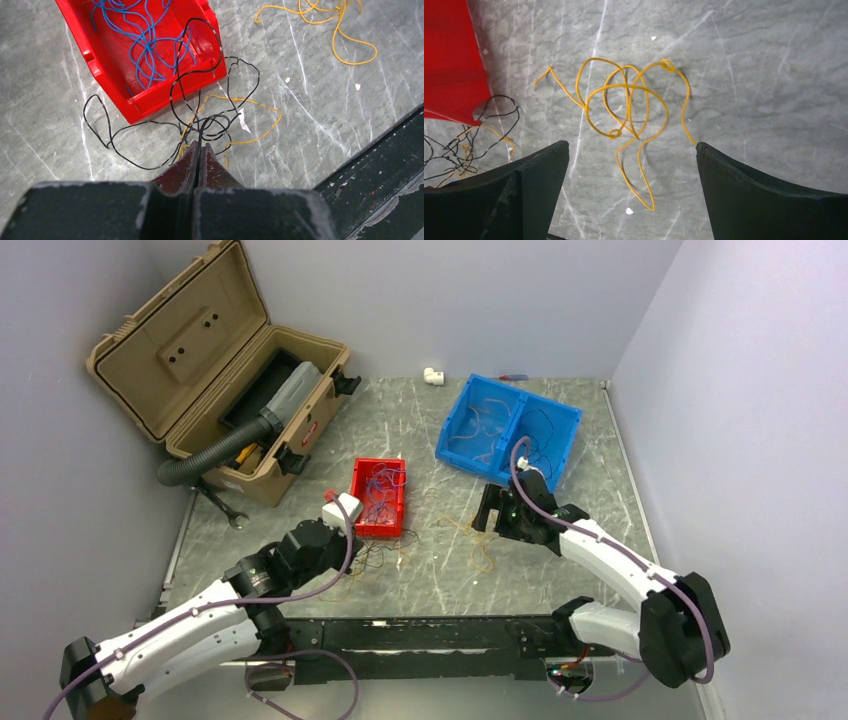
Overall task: Untangle the cables
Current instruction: Pick up the cable at the center of the board.
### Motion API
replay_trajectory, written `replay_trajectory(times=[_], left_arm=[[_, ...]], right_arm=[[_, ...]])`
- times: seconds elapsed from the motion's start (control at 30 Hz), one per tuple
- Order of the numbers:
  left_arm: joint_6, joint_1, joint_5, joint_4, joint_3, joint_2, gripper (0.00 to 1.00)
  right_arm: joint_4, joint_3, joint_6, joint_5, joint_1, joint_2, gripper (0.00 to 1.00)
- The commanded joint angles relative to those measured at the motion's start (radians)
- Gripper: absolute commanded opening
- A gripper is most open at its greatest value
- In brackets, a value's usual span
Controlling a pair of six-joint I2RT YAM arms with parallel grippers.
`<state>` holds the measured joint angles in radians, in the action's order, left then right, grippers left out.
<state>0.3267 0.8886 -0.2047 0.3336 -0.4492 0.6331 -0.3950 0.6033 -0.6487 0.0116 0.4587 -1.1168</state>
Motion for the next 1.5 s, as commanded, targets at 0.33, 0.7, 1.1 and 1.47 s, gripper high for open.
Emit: replay_trajectory(times=[0.33, 0.7, 1.1, 1.47], left_arm=[[-0.019, -0.003, 0.026, -0.026, -0.014, -0.020, 0.00], [-0.017, -0.002, 0.028, -0.037, -0.011, -0.014, 0.00], [-0.031, -0.004, 0.018, -0.046, -0.005, -0.012, 0.00], [-0.037, -0.003, -0.005, -0.020, 0.000, -0.045, 0.00]], right_arm=[[0.224, 0.020, 0.018, -0.005, -0.001, -0.137, 1.00], [0.136, 0.117, -0.001, 0.147, 0.051, -0.293, 1.00], [-0.047, 0.226, -0.028, 0.363, 0.189, -0.482, 0.85], [-0.067, 0.315, 0.022, 0.307, 0.195, -0.413, 0.00]])
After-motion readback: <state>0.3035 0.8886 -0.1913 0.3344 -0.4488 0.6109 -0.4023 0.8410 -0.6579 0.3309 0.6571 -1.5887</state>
